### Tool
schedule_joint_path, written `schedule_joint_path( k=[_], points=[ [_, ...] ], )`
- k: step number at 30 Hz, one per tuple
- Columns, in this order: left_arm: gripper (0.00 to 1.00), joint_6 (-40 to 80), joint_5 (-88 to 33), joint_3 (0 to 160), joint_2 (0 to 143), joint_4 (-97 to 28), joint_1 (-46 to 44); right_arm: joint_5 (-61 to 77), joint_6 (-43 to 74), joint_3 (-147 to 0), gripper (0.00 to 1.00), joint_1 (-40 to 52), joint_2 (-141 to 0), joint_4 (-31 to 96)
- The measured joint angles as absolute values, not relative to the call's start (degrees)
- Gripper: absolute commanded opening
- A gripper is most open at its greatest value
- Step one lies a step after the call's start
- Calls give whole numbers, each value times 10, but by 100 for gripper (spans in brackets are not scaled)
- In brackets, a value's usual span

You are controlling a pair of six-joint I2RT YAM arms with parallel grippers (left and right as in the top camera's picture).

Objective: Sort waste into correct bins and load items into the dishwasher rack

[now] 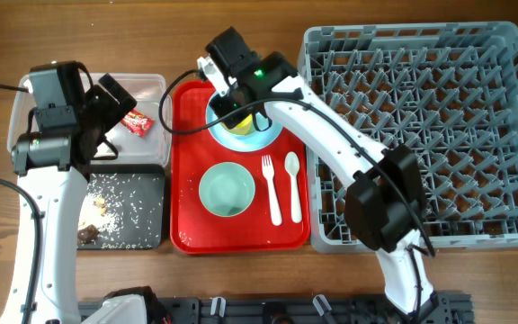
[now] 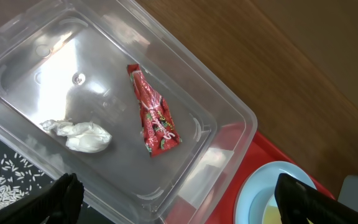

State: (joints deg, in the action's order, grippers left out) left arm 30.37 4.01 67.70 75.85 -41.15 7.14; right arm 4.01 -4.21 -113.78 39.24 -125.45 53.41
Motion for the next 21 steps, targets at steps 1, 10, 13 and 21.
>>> schedule_joint_path(
  k=[1, 10, 13, 21],
  points=[
    [100, 304, 40, 677, 759, -411, 71, 40, -42, -1138, 33, 394, -1254, 536],
    [100, 304, 40, 677, 759, -411, 71, 40, -42, -1127, 34, 406, -1254, 531],
    [100, 304, 40, 677, 759, -411, 71, 40, -42, -1104, 34, 411, -1254, 524],
    [100, 304, 40, 677, 759, -411, 71, 37, -42, -1067, 33, 412, -1254, 505]
  ],
)
